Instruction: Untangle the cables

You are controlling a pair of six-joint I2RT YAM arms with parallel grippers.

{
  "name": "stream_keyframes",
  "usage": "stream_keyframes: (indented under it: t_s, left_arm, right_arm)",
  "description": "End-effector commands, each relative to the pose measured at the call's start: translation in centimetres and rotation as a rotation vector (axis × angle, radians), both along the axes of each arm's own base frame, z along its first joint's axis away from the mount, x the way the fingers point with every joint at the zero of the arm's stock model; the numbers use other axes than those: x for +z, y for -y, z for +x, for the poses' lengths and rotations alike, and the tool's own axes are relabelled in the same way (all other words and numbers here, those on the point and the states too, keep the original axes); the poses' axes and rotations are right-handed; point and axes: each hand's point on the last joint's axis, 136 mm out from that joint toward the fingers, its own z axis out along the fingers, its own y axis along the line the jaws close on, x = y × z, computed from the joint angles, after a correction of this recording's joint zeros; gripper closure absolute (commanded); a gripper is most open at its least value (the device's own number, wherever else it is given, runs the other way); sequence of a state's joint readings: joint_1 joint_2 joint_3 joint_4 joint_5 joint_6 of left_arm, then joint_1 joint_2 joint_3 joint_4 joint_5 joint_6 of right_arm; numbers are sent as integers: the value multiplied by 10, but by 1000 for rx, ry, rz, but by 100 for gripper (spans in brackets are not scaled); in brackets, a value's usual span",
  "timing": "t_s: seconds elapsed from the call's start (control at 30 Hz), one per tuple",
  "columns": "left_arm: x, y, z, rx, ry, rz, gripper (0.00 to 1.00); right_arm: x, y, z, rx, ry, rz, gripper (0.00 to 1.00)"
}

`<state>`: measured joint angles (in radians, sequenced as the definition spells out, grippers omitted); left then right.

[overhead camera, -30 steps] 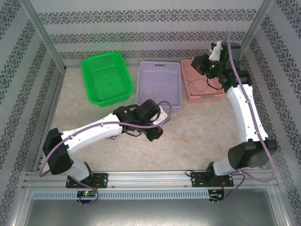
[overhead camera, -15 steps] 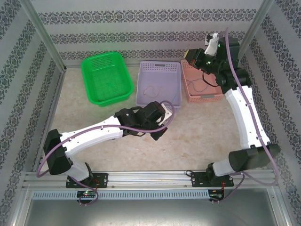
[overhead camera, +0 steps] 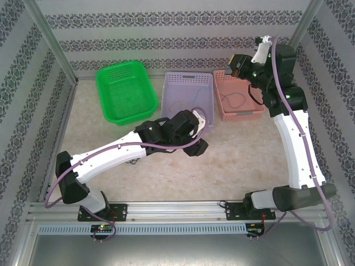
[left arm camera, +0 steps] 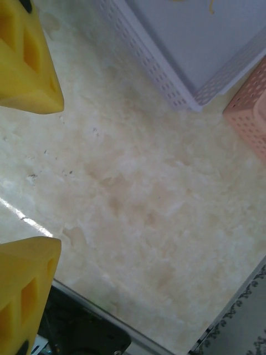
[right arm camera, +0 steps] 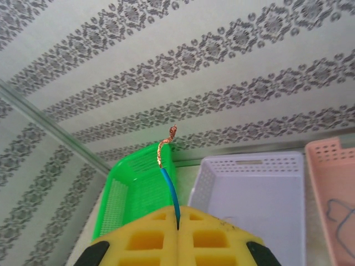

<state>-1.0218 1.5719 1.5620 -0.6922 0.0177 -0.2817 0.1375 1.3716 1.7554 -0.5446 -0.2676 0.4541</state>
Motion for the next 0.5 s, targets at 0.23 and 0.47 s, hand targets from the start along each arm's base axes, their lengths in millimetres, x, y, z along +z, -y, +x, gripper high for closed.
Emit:
stream_keyframes:
  t_s: [0.23, 0.47]
  left_arm:
    - [53, -57, 5, 233, 37, -106, 32]
    - [61, -70, 3, 304, 4, -183, 31]
  right_arm:
    - [2, 80, 37, -299, 37, -180, 100]
    - [-29, 117, 74, -417, -39, -131, 100]
